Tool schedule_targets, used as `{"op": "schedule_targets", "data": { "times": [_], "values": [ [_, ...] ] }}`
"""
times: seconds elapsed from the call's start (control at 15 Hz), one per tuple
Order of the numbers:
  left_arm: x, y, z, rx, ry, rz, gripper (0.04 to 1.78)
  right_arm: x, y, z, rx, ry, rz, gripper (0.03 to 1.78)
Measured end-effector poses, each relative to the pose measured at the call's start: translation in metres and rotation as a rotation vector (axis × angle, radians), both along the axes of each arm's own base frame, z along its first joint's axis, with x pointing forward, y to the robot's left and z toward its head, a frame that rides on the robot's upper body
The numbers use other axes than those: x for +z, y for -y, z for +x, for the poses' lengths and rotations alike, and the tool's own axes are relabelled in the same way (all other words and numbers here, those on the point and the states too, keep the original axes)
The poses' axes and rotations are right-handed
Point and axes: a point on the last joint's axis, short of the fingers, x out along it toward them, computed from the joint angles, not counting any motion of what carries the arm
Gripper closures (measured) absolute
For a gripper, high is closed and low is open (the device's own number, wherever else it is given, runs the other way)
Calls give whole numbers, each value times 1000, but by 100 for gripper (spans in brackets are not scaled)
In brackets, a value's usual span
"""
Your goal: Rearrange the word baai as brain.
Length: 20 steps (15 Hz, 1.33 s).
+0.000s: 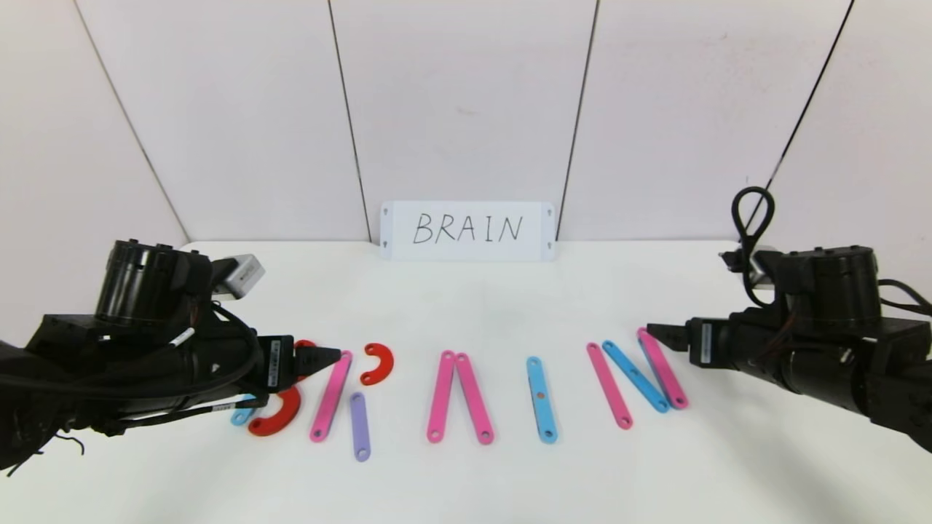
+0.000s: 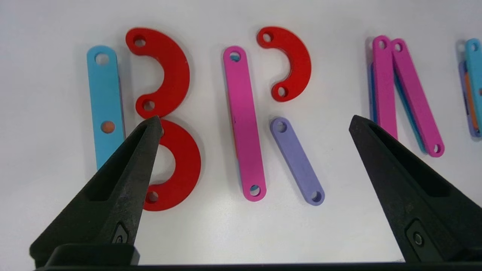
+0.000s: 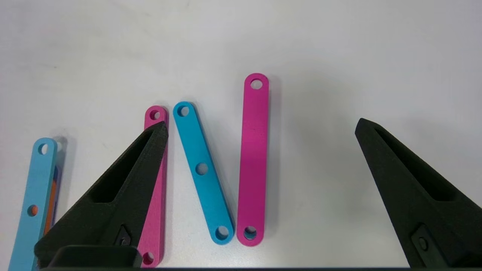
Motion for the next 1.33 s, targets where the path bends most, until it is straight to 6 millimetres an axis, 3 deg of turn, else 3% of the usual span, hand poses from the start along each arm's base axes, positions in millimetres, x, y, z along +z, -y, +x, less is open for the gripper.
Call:
{"op": "schedule_targets", "data": {
  "times": [0.33, 0.67, 1.0, 1.2, 1.33],
  "values": [
    [28, -15, -38, -12, 176, 8, 8, 47, 13, -55, 15, 35, 2, 7],
    [49, -35, -115, -33, 367, 46, 8, 79, 32, -146, 36, 97, 10, 7],
    [45, -57, -197, -27, 448, 117, 8, 74, 52, -232, 62, 193, -13, 7],
    [35, -67, -234, 20, 465, 151, 8, 66, 60, -267, 38, 268, -16, 7],
    [30, -73, -251, 97, 475, 184, 8, 63, 62, -280, -31, 307, -22, 7]
  ]
}}
